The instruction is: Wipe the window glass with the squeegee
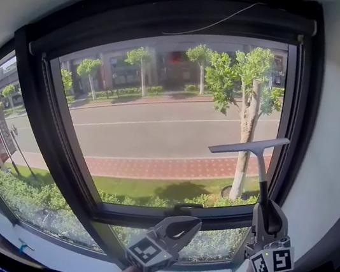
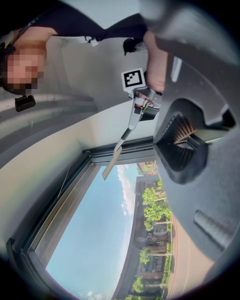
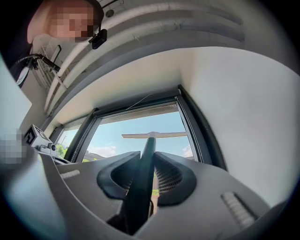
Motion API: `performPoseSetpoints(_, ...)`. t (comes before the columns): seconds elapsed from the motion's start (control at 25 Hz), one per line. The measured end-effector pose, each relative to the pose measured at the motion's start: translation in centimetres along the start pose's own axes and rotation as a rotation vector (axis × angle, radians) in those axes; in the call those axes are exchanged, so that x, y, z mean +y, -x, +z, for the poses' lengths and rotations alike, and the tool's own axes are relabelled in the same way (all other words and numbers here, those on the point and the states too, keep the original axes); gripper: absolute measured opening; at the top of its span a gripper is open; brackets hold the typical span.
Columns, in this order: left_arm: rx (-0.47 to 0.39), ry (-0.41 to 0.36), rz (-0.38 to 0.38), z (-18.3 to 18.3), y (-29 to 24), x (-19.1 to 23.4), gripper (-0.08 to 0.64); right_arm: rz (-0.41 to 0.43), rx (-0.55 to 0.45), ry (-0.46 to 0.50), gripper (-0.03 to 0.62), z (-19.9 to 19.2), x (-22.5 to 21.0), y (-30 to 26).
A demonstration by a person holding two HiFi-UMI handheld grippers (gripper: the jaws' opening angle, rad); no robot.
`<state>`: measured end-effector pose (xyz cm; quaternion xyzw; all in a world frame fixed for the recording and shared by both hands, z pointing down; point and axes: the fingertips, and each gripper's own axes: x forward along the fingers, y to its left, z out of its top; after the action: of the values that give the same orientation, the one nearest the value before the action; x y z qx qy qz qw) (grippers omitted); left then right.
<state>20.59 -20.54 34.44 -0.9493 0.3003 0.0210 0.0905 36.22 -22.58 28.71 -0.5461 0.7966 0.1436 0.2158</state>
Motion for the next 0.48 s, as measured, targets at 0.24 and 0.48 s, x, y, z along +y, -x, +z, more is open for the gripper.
performPoseSetpoints(0.24, -0.002, 0.0, -0.01, -0.5, 0.1, -0.7, 0.003, 0.017, -0.025, 0.004, 0.097, 0.8, 0.5, 0.2)
performPoseSetpoints(0.48, 0.007, 0.016, -0.031, -1.0, -0.2, -1.3, 0.003, 0.021, -0.041, -0.006, 0.097, 0.9, 0.4, -0.8)
